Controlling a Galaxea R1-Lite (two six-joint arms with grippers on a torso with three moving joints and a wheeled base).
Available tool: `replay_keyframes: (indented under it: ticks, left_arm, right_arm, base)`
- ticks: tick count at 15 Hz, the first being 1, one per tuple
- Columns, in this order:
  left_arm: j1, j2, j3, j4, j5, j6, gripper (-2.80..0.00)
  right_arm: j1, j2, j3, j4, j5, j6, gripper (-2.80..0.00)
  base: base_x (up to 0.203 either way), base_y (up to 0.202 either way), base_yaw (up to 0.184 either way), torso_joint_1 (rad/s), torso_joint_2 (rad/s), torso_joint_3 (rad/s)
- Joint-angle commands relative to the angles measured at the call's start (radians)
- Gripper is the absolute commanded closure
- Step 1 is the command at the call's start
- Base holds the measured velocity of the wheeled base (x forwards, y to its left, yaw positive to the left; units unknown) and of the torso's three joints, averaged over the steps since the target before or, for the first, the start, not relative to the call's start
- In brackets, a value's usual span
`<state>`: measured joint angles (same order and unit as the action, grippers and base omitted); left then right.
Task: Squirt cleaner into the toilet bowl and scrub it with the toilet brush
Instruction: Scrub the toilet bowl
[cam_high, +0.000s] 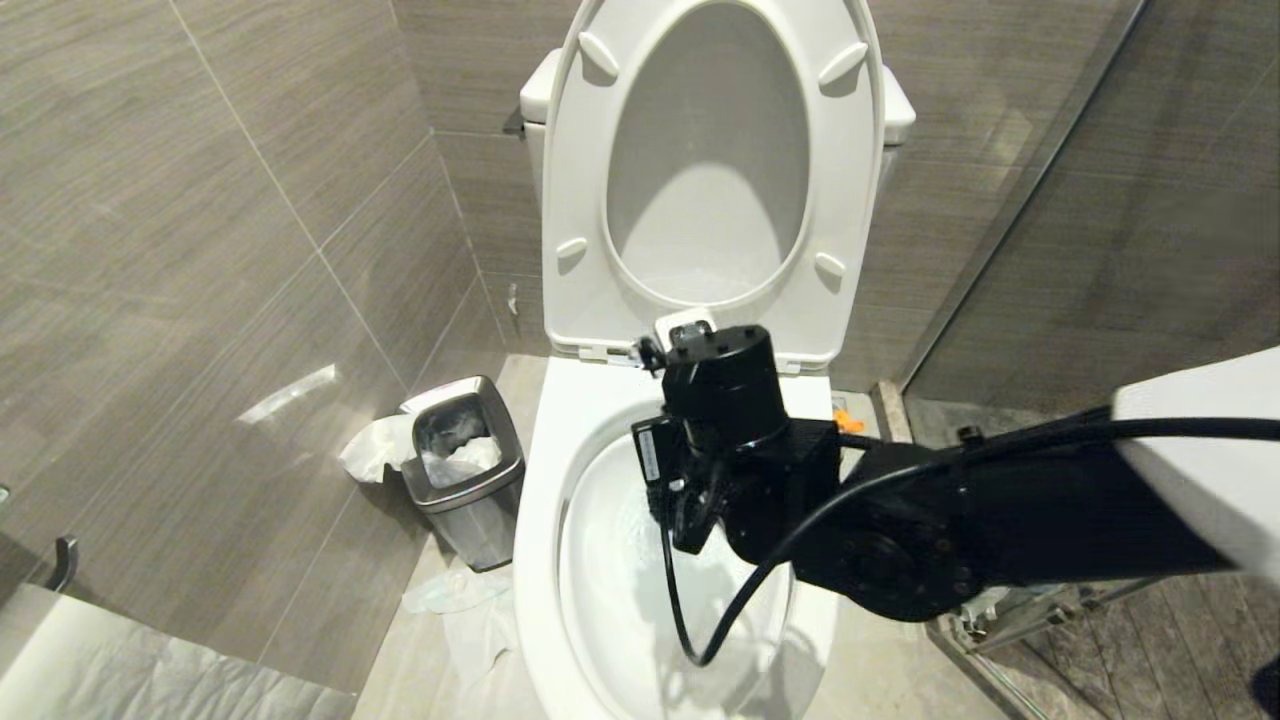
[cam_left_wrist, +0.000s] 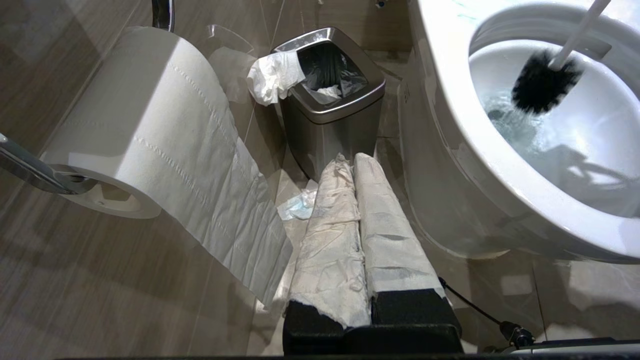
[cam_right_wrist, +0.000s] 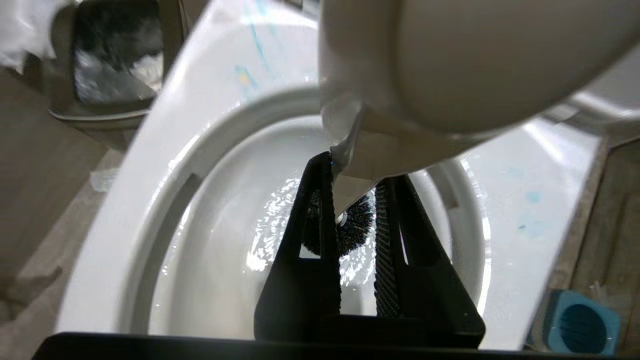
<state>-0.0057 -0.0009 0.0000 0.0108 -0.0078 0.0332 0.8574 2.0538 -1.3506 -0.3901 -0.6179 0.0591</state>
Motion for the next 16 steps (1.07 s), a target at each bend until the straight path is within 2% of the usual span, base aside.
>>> replay_keyframes:
  ticks: [1,4,8,12,13,16]
  left_arm:
    - [0.000,0.001,0.003,0.000,0.000,0.001,0.00]
    - [0.000,0.001,0.003,0.000,0.000,0.001,0.00]
    - [0.000,0.001,0.003,0.000,0.000,0.001,0.00]
    - [0.000,0.001,0.003,0.000,0.000,0.001,0.00]
    - [0.000,0.001,0.003,0.000,0.000,0.001,0.00]
    - [0.000,0.001,0.003,0.000,0.000,0.001,0.00]
  right_arm:
    - [0.009,-0.154,-0.011,0.063,-0.003,0.000,0.00]
    - [0.028,-0.259,-0.118,0.280,-0.007,-0.001,0.00]
    - [0.052,-0.270,-0.299,0.459,-0.030,0.001,0.00]
    - [0.065,-0.256,-0.371,0.533,-0.032,0.035,0.00]
    - [0.074,-0.251,-0.366,0.541,-0.032,0.067,0.00]
    - [0.112,-0.226,-0.348,0.648,-0.044,0.235,0.00]
  base:
    - [0.000,0.000,0.000,0.000,0.00,0.000]
    - [0.000,0.000,0.000,0.000,0.00,0.000]
    - [0.000,0.000,0.000,0.000,0.00,0.000]
    - [0.000,0.000,0.000,0.000,0.00,0.000]
    - [0.000,0.000,0.000,0.000,0.00,0.000]
    - [0.000,0.000,0.000,0.000,0.00,0.000]
